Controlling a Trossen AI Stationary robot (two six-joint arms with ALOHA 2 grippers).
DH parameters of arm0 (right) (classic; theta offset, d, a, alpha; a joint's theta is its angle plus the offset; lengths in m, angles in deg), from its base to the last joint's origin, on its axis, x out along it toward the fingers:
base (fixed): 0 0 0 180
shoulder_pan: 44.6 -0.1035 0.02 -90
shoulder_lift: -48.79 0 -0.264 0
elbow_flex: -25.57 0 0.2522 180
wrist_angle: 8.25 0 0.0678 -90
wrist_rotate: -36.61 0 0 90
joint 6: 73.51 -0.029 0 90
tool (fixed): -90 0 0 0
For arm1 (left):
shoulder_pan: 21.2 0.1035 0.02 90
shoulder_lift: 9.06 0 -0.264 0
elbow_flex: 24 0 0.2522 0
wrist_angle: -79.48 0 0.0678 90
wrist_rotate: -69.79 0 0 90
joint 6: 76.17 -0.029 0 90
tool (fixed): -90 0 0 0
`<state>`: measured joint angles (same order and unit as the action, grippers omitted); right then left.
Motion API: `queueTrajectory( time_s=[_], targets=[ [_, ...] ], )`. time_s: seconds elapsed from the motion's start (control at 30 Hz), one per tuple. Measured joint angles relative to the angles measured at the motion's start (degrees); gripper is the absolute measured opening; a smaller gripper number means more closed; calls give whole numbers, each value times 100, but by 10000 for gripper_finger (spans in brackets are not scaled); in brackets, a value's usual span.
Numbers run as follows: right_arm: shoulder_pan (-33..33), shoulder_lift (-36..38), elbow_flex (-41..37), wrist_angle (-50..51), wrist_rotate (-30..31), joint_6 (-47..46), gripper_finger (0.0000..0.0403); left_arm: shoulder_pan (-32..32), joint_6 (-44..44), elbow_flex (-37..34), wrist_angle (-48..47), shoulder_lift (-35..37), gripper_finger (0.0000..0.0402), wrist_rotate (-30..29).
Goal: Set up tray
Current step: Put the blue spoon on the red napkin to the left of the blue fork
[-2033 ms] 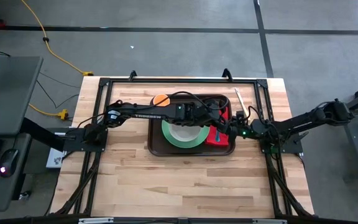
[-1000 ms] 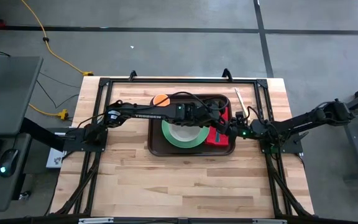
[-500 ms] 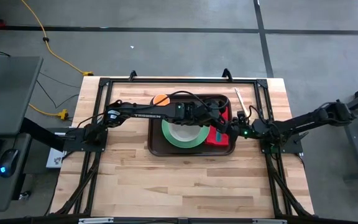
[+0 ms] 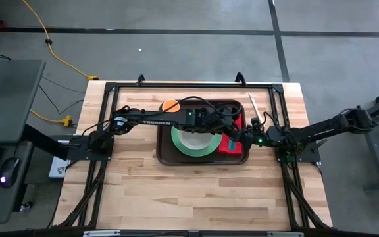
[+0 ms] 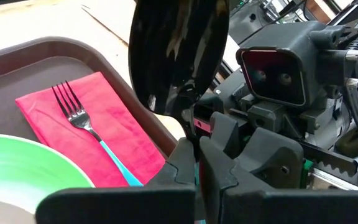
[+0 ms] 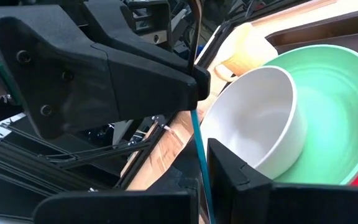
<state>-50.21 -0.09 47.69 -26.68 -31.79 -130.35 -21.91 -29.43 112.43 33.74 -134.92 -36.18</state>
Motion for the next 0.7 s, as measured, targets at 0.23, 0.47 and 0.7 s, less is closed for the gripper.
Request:
queueTrajectory(
  time_s=[0.23,0.47,0.7],
  targets=[
    [0,0,7,268,-63,-200,0,0,2,-2,-3,-13,30,15],
    [0,-1,7,349,-106,-214,0,0,2,-2,-39,-17,31,79],
    [-1,152,-4,420,-141,-185,0,0,-287,-2,-93,-17,31,177]
  ],
)
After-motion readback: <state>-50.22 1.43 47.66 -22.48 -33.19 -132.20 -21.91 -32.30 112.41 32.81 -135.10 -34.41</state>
